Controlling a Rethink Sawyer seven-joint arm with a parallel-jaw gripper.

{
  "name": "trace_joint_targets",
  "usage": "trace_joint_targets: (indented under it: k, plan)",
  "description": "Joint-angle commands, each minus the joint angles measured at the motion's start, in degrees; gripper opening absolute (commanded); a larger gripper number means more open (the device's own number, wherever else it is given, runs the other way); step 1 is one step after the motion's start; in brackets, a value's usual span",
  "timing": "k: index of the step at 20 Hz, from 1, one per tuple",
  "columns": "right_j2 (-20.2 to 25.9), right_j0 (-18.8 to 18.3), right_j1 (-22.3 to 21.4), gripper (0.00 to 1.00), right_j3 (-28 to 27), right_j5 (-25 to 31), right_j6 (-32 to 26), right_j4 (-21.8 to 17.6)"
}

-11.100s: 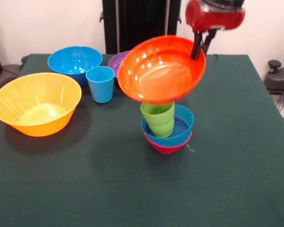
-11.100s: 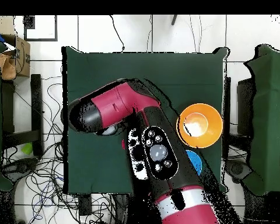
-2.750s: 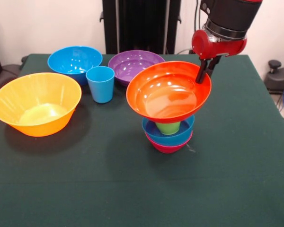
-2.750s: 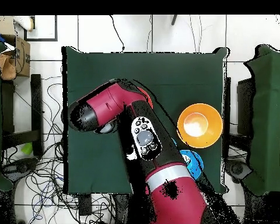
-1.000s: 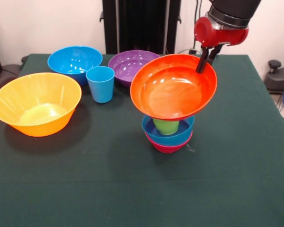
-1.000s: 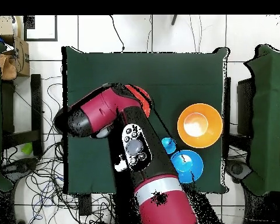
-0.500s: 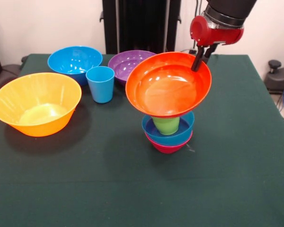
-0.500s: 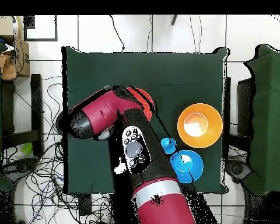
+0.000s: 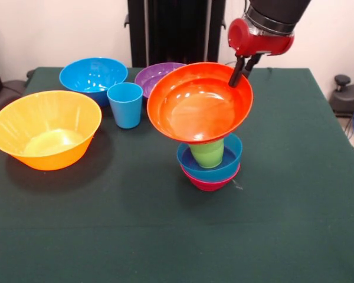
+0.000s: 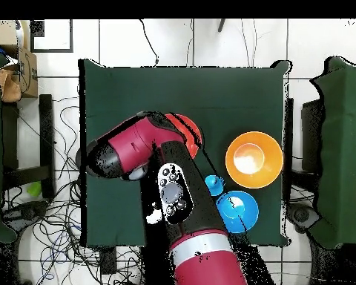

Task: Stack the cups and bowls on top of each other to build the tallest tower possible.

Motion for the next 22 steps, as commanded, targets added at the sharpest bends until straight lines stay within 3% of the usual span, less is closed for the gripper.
trace_joint_targets:
  k: [1, 11, 12, 22]
  plan:
    - [-1.93, 1.09, 0.82, 0.00, 1.33, -2.31, 4.47, -0.42]
    - [-2.65, 1.55, 0.80, 0.00, 1.20, -2.99, 4.72, -0.02]
    - [-2.72, 1.58, 0.81, 1.00, 1.15, -3.04, 4.68, 0.04]
    - [-3.68, 2.28, 1.00, 1.00, 0.72, -3.94, 5.46, 0.16]
